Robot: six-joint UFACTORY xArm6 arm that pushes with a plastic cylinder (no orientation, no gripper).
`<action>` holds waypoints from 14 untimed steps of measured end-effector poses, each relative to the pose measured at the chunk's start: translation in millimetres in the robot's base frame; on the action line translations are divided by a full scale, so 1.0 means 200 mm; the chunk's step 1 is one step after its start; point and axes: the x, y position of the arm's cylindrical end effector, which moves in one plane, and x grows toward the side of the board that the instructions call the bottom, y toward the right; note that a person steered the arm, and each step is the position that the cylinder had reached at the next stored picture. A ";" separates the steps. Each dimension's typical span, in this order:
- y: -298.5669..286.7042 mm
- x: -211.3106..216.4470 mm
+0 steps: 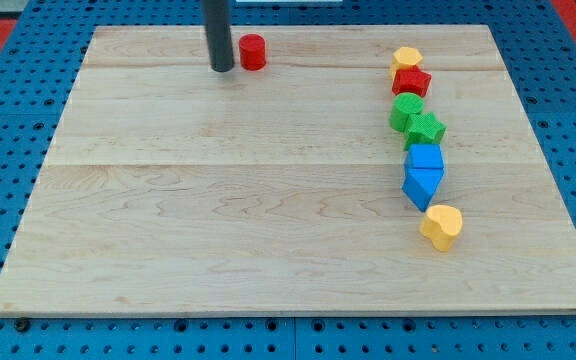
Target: Move the red circle above the yellow hexagon
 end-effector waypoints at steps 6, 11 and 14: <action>0.59 -0.38; 0.76 -0.18; 1.10 -0.21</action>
